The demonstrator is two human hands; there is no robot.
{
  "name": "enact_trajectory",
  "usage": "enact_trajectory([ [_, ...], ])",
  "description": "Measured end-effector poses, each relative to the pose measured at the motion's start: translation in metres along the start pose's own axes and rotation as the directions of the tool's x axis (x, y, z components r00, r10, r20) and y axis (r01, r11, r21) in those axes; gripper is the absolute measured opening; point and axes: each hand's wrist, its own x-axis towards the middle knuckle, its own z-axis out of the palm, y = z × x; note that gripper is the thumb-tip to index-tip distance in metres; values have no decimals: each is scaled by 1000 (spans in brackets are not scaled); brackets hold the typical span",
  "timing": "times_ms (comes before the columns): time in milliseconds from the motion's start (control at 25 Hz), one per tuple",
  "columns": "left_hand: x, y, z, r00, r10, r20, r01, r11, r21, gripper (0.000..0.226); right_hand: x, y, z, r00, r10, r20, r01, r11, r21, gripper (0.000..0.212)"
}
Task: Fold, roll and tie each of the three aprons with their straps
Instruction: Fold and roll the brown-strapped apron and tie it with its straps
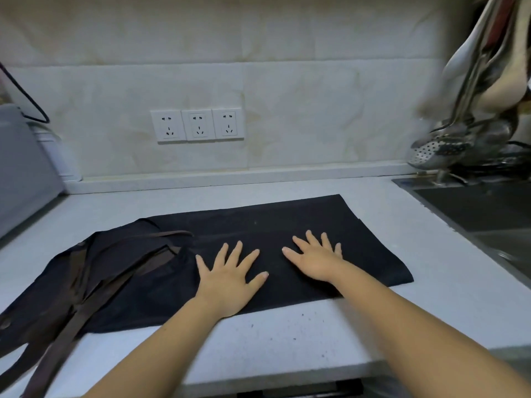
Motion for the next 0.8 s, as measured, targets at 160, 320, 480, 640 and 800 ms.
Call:
enact_trajectory([
  [160, -2, -1, 0, 1000, 7, -6, -7, 1000, -15, 64, -3, 44, -8, 989, 25, -149, -25, 1000, 5, 58],
  [320, -5, 1, -6, 999, 26, -33, -28, 998, -63, 64, -11, 66, 1, 968, 56, -245, -92, 986, -139, 59],
  [480, -34, 1, -19, 961, 277, -23, -274, 930, -247, 58, -39, 40, -1, 966, -153, -207, 151, 988, -25, 55],
  [640, -56, -3, -38, 902, 368, 227, -344, 929, -139, 83, -73, 7, -2, 930, -288, 229, 332, 926, -179, 88],
  [800, -57, -18, -50, 917, 286, 279, -288, 957, -37, 90, -73, -13, -5, 929, -211, 304, 320, 871, -373, 98],
])
